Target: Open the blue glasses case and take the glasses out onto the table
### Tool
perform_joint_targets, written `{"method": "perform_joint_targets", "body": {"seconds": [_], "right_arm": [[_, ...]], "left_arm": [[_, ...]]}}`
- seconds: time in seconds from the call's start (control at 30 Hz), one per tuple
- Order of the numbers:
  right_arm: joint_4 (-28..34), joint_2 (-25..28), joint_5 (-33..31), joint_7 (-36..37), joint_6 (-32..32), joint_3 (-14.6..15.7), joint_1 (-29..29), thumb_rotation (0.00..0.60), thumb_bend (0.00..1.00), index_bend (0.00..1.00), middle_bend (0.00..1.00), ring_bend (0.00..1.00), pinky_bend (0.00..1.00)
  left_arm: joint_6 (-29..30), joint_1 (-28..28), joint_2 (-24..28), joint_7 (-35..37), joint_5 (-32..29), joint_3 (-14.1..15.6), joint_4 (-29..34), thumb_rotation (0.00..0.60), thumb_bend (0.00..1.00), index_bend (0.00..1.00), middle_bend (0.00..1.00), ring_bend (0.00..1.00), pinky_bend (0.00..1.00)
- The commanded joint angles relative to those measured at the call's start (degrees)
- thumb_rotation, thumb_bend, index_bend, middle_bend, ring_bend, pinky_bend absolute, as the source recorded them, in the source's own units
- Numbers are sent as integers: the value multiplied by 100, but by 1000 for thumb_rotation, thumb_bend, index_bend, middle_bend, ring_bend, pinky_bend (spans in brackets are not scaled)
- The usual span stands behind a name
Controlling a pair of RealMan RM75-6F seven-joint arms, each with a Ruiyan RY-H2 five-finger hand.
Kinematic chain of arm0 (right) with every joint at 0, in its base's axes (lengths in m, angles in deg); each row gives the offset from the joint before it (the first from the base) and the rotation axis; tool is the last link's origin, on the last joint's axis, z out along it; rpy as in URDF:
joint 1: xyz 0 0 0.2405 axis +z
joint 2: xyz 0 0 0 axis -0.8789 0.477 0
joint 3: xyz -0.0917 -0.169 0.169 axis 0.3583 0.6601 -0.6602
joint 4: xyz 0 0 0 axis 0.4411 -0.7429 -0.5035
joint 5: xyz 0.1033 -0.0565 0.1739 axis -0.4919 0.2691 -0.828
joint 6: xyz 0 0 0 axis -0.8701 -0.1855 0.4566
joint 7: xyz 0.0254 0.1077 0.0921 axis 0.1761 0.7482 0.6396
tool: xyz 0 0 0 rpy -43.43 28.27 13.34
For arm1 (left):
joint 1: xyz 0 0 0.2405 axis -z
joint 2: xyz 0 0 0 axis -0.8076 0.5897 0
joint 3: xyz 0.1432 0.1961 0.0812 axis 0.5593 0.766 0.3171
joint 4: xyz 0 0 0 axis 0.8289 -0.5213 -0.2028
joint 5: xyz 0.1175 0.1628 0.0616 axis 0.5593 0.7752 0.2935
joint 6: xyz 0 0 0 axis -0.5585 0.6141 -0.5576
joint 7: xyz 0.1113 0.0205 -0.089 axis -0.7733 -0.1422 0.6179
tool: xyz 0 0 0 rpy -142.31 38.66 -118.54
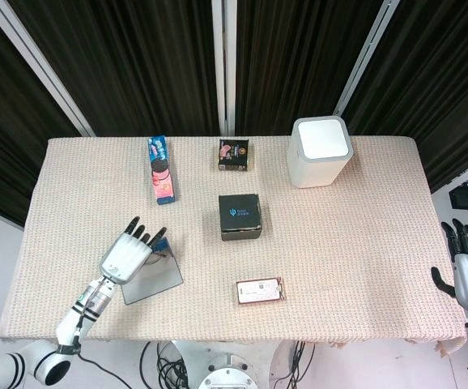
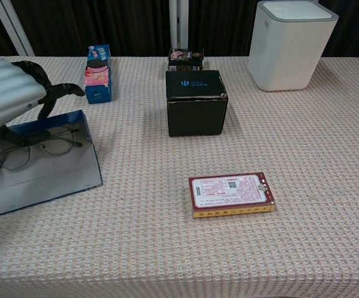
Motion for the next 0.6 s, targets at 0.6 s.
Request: {"method": "perform_joint_targets", "body": {"seconds": [0.6], "right_arm": [[9, -4, -19, -27, -28, -3, 14, 600, 289, 0, 0, 0, 0]], "left_arm": [[-81, -116, 4, 735, 142, -275, 237, 600, 402, 153, 589, 309, 211]]}}
